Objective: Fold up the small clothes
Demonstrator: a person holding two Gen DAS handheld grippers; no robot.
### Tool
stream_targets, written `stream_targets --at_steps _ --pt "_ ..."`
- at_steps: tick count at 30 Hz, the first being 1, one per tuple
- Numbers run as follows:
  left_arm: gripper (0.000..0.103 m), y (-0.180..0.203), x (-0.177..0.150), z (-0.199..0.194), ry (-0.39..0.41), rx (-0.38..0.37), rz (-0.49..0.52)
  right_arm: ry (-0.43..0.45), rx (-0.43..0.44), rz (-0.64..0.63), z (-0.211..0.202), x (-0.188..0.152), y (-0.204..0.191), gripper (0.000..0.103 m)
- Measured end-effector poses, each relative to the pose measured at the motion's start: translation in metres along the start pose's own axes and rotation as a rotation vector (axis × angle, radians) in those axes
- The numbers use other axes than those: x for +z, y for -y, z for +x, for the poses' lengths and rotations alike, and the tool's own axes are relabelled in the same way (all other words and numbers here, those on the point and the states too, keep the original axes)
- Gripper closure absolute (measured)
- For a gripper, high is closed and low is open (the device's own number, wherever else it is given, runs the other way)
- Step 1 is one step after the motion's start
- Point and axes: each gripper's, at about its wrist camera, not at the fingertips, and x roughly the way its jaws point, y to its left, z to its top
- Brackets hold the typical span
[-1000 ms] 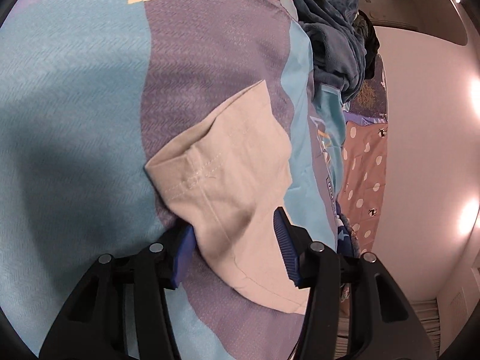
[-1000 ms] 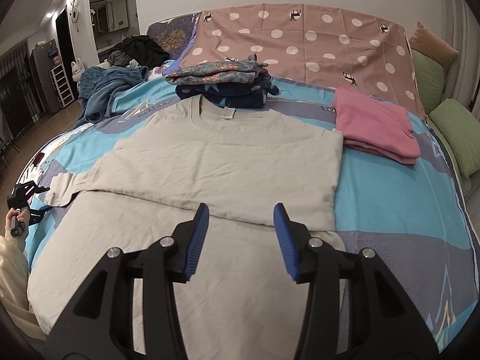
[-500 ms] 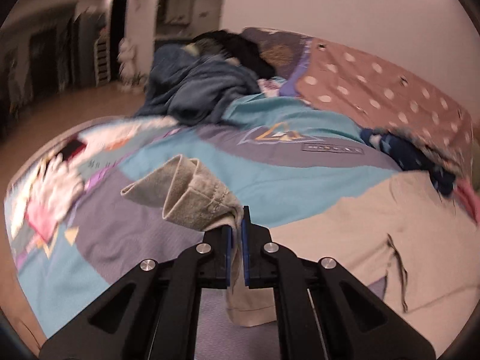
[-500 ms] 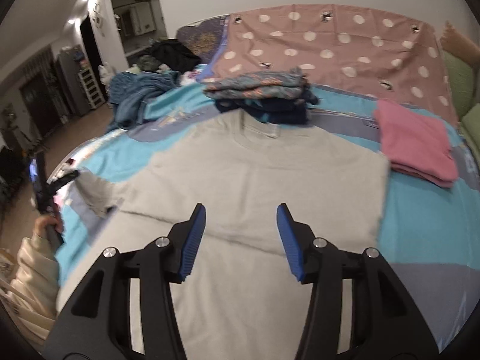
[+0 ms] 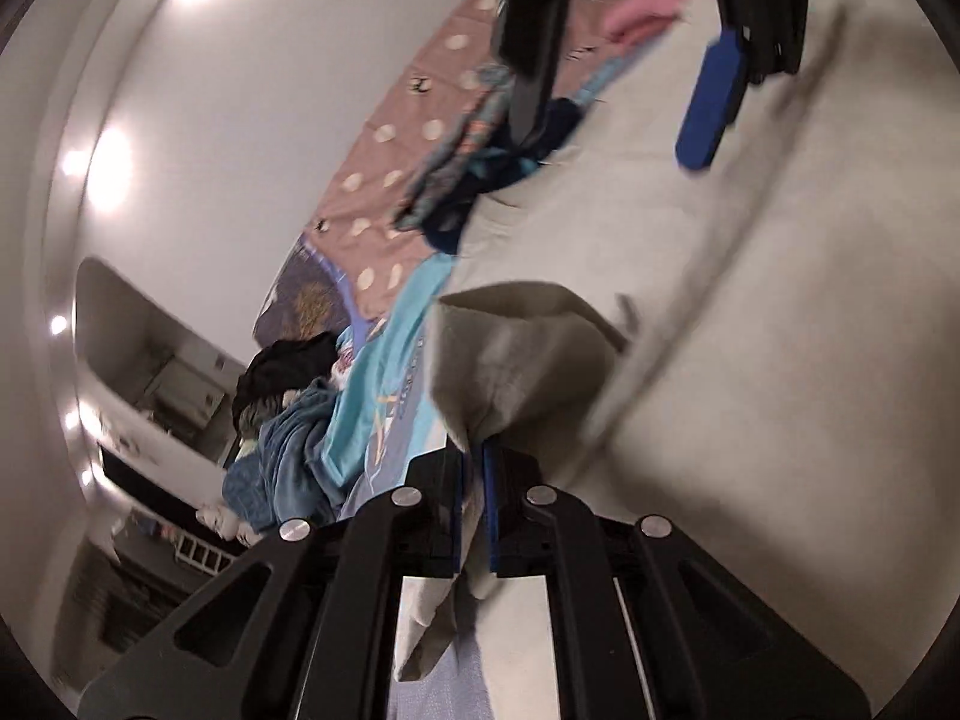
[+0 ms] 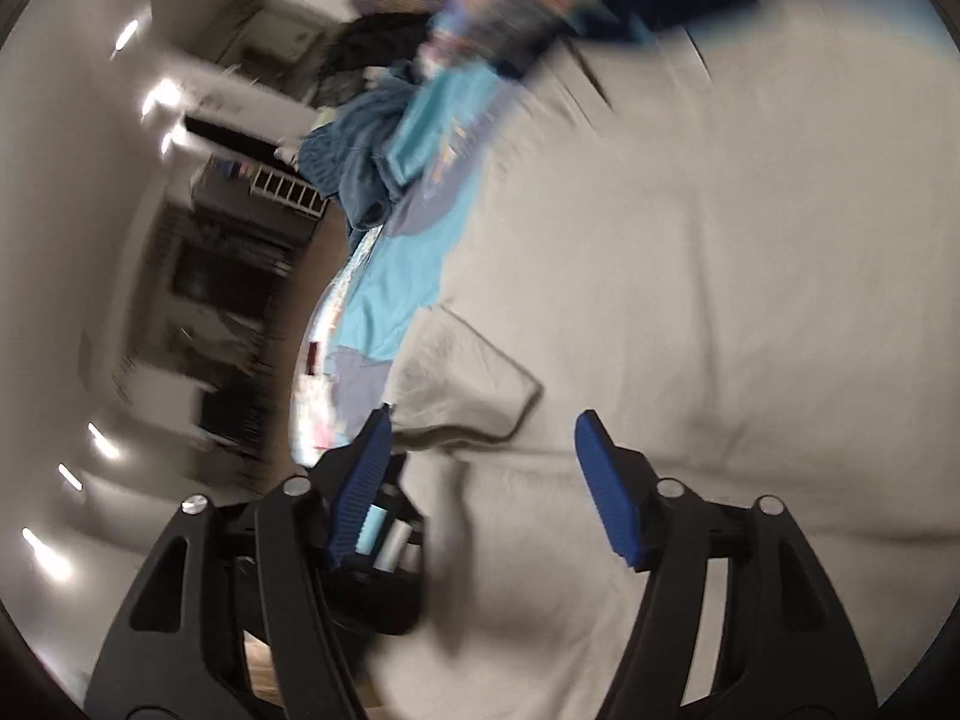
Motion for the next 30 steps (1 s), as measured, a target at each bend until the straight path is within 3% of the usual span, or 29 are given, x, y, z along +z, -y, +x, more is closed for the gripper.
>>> stream_targets --at_steps 2,4,10,12,15,18,22,27,29,30 --pt "0.098 0.005 -0.005 -0.002 0.005 0.005 0.04 -0.056 0.073 0.155 0.015 -0.003 0.028 0.036" --pt "0.098 0.001 -0.008 -0.004 0.001 0.015 0.033 -0.071 0.138 0.209 0.023 -0.008 0.039 0.036" --pt "0.098 -0.018 0.004 -0.012 -0.003 0.024 -0.074 -0.124 0.243 0.231 0.033 -0.017 0.012 0.035" --pt "0.098 -0.026 0.005 -0.012 -0.003 0.022 -0.11 -0.188 0.25 0.283 0.044 -0.019 0.003 0.029" --pt "0.098 -0.031 0.005 -0.016 0.002 0.031 -0.137 -0.282 0.311 0.377 0.072 -0.023 -0.001 0.029" --pt "0.098 -0.031 0.004 -0.019 0.008 0.037 -0.136 -0.279 0.284 0.44 0.089 -0.016 0.001 0.029" --pt "0.097 -0.029 0.0 -0.019 0.006 0.042 -0.134 -0.254 0.339 0.547 0.101 -0.006 0.007 0.029" --pt "0.097 -0.028 -0.006 -0.023 0.015 0.032 -0.156 -0.207 0.41 0.582 0.093 -0.007 0.009 0.029" --pt "0.097 -0.022 -0.008 -0.026 0.029 0.037 -0.141 -0.201 0.38 0.565 0.091 -0.004 0.01 0.03" --pt "0.097 -0.019 -0.008 -0.03 0.035 0.042 -0.13 -0.199 0.365 0.558 0.092 -0.002 0.008 0.036"
